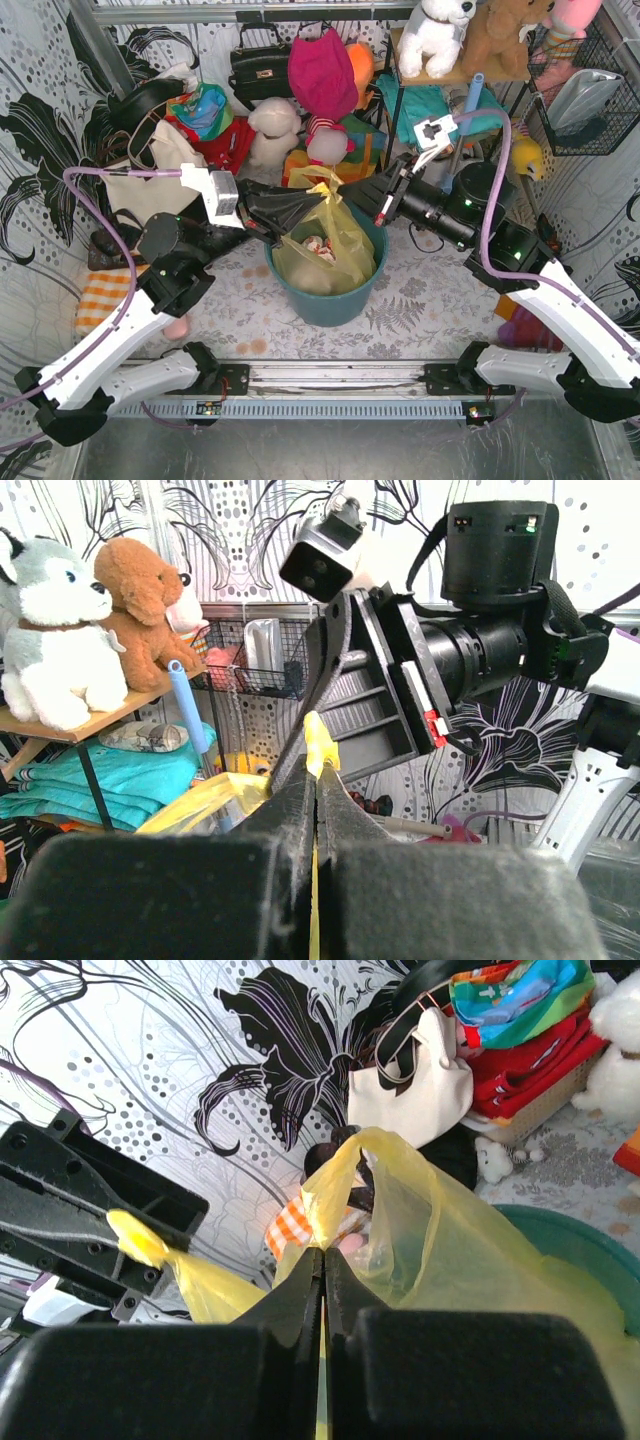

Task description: Tie the trash bag

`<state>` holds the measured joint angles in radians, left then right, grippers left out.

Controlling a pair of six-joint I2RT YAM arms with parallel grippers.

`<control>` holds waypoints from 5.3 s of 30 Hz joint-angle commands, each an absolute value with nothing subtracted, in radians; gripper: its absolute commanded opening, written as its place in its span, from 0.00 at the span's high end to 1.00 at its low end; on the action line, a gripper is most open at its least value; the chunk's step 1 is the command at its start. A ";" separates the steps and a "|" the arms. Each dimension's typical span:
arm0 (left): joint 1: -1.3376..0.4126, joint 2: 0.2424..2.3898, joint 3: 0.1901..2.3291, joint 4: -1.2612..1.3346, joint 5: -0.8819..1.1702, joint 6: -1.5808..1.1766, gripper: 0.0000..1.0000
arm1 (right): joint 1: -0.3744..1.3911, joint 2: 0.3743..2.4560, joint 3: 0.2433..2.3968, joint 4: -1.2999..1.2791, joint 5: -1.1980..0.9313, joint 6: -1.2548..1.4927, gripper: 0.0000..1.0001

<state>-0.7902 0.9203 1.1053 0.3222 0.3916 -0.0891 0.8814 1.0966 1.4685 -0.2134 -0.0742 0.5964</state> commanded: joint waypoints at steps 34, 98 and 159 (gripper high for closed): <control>-0.791 0.904 1.086 0.293 0.149 -0.038 1.00 | 0.960 0.999 1.301 -0.060 -0.271 0.812 1.00; -0.792 0.909 1.098 0.263 0.263 -0.087 0.99 | 1.417 1.284 1.312 -0.163 1.042 0.580 1.00; -0.792 0.826 1.038 -0.170 0.229 -0.398 1.00 | 1.417 1.252 1.013 0.582 1.078 0.277 1.00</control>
